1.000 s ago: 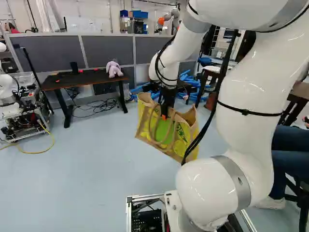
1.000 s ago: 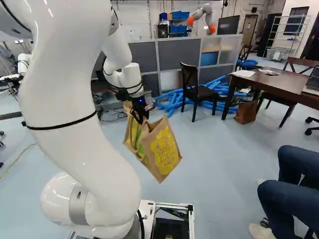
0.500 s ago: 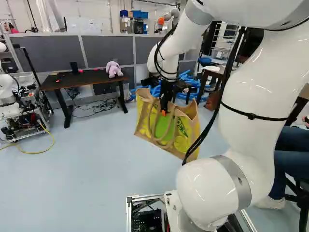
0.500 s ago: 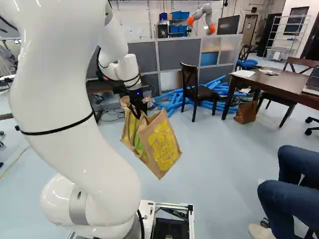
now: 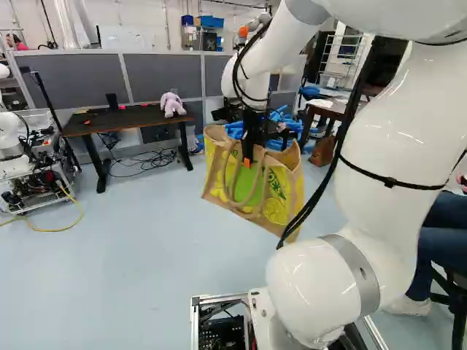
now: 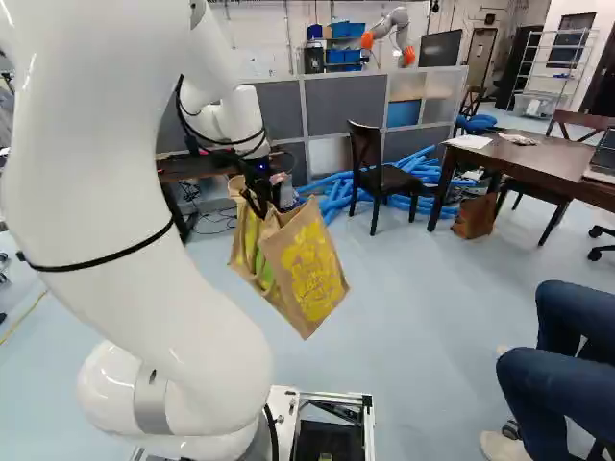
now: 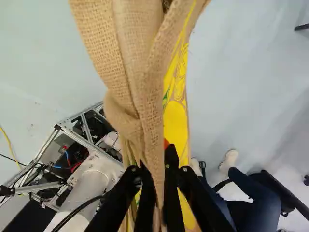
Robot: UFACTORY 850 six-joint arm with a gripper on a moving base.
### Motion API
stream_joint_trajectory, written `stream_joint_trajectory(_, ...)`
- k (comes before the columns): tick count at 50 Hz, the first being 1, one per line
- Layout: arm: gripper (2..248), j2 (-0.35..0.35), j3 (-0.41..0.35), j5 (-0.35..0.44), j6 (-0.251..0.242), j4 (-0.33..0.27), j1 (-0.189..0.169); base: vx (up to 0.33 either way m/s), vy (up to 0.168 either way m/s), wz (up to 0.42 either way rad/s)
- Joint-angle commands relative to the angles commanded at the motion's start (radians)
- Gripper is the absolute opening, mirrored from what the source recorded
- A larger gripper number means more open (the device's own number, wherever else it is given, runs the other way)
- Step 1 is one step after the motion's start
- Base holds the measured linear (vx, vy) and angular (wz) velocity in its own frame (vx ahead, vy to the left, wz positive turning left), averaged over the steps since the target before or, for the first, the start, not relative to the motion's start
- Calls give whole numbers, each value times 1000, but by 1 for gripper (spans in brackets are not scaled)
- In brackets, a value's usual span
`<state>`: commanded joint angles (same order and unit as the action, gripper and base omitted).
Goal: Pick up the bag on the ground and place it on the table
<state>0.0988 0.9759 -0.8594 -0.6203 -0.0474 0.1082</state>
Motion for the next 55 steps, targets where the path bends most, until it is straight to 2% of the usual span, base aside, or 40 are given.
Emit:
stream_joint_trajectory(34,22,-41,79,-88,0,131,13,0,0,0)
stream_joint_trajectory(55,22,-68,124,-134,0,150,21,0,0,0)
